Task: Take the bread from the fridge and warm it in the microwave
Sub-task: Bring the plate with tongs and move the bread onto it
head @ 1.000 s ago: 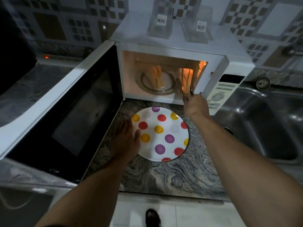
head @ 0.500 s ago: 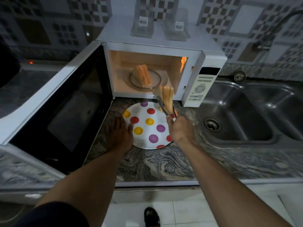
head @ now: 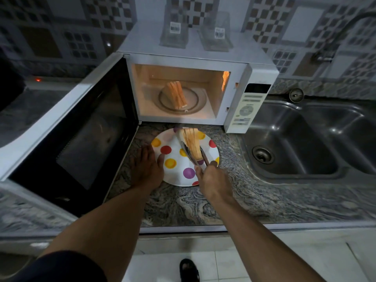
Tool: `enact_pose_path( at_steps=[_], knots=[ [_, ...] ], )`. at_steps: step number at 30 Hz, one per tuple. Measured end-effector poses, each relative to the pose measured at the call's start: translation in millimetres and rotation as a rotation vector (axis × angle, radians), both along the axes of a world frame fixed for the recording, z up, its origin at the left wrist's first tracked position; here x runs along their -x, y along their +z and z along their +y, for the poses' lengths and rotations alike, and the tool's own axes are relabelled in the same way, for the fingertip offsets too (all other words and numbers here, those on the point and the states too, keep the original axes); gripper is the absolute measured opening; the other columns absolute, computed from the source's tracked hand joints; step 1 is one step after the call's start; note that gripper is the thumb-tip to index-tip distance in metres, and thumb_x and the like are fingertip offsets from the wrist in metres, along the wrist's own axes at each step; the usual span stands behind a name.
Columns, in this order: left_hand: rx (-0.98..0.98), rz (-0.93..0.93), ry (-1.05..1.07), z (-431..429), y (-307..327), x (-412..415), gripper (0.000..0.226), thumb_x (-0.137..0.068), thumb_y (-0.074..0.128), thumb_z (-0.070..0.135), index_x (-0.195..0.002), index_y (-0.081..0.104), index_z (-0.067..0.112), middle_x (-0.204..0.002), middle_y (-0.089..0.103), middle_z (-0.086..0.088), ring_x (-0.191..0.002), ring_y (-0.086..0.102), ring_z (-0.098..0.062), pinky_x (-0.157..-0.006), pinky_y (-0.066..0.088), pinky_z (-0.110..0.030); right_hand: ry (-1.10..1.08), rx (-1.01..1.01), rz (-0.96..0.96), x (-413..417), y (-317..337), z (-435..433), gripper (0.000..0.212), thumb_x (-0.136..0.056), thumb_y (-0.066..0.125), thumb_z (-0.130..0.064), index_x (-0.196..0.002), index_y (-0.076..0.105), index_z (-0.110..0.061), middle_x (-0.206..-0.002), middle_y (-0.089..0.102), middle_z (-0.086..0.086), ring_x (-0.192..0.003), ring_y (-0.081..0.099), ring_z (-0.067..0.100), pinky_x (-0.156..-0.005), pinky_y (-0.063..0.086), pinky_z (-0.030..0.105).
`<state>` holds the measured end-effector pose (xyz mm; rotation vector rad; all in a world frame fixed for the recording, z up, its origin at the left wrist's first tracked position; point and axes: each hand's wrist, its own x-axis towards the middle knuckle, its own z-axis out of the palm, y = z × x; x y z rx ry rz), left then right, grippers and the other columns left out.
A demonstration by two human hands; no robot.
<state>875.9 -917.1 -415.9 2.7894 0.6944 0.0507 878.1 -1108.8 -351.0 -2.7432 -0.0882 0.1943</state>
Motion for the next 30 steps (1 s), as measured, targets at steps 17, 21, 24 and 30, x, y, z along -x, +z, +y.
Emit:
enact_pose_path(
  at_steps=[17, 21, 24, 30],
  knots=[
    [0.04, 0.001, -0.006, 3, -4, -1, 0.067, -0.102, 0.021, 0.048, -0.156, 0.012, 0.01, -0.163, 0.016, -0.009, -0.148, 0.016, -0.03, -0.119, 0.013, -0.049, 0.009, 0.009, -0.013, 15, -6, -11, 0.048, -0.102, 0.043, -0.048, -0.118, 0.047, -0.003, -0.104, 0.068, 0.016, -0.093, 0.067, 0.035, -0.065, 0.049, 0.037],
    [0.069, -0.001, -0.014, 3, -5, -2, 0.067, -0.102, 0.02, 0.049, -0.157, 0.009, 0.011, -0.163, 0.014, -0.009, -0.149, 0.015, -0.03, -0.119, 0.013, -0.049, 0.019, 0.017, -0.01, 15, -2, -14, 0.048, -0.102, 0.044, -0.049, -0.119, 0.048, -0.004, -0.104, 0.067, 0.016, -0.094, 0.067, 0.035, -0.063, 0.044, 0.033],
    [0.075, -0.005, -0.01, 3, -6, -1, 0.068, -0.102, 0.02, 0.05, -0.157, 0.009, 0.012, -0.163, 0.013, -0.008, -0.148, 0.015, -0.03, -0.119, 0.013, -0.049, 0.01, -0.015, -0.022, 15, 0, -14, 0.05, -0.1, 0.044, -0.05, -0.115, 0.05, -0.003, -0.099, 0.068, 0.016, -0.089, 0.068, 0.035, -0.067, 0.055, 0.039],
    [0.055, -0.011, -0.007, 2, -4, -1, 0.067, -0.102, 0.022, 0.048, -0.156, 0.013, 0.01, -0.163, 0.017, -0.009, -0.149, 0.014, -0.028, -0.12, 0.013, -0.048, 0.031, -0.032, -0.065, 14, 5, -20, 0.053, -0.1, 0.043, -0.053, -0.113, 0.052, -0.003, -0.092, 0.069, 0.015, -0.082, 0.068, 0.033, -0.065, 0.057, 0.039]
  ],
)
